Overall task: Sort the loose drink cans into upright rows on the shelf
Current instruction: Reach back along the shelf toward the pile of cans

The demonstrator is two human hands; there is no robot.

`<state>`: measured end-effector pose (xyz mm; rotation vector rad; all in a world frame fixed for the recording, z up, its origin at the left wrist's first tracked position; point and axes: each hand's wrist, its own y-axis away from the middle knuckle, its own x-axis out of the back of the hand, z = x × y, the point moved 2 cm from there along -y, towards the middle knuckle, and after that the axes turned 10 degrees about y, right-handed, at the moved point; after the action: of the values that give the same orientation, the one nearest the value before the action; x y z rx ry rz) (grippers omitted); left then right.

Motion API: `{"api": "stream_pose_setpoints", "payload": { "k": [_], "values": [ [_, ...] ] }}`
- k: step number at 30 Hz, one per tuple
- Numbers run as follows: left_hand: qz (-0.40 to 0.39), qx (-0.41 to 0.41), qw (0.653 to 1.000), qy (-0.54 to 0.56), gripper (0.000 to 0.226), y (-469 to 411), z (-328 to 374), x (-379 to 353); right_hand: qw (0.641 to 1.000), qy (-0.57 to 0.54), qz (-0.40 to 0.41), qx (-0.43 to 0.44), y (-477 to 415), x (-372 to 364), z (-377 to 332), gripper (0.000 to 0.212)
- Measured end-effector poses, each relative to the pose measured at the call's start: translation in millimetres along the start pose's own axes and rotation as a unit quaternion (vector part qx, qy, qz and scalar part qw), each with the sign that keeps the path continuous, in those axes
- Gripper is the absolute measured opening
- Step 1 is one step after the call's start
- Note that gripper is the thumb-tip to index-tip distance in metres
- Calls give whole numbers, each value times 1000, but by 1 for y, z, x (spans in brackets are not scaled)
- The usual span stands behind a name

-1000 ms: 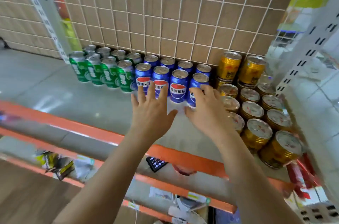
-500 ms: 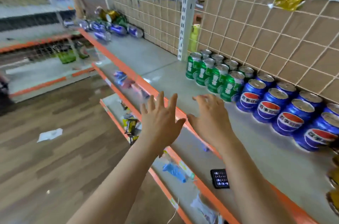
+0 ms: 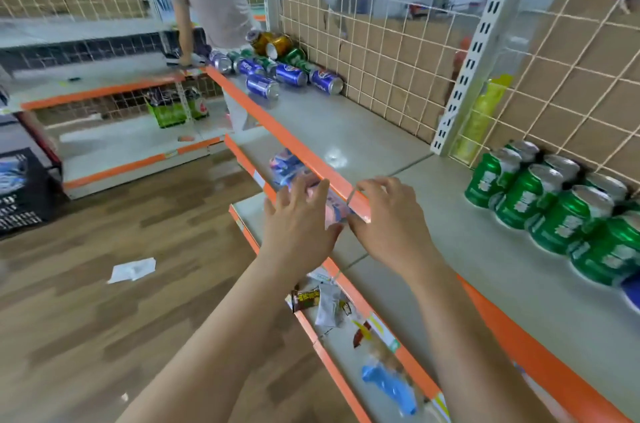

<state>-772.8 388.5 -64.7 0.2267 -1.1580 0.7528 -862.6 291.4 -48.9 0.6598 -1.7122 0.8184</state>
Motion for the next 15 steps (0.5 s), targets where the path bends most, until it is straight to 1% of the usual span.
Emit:
{"api": "stream_pose_setpoints", "payload": {
  "k": [2, 6, 10, 15],
  "values": [
    [-4, 10, 1000, 3, 68, -18, -21, 5, 1000, -8, -11, -6, -23, -8, -15, 49],
    [-9, 36, 999, -1, 71, -60, -61, 12, 1000, -10, -19, 12, -73, -25, -39, 49],
    [-18, 63, 998, -7, 71, -108, -105, 11, 999, -14, -23, 29, -139, -49, -64, 47],
    [-4, 98, 995, -23, 69, -177, -163, 15, 996, -46, -45, 62, -231, -78, -99, 47]
  ]
}}
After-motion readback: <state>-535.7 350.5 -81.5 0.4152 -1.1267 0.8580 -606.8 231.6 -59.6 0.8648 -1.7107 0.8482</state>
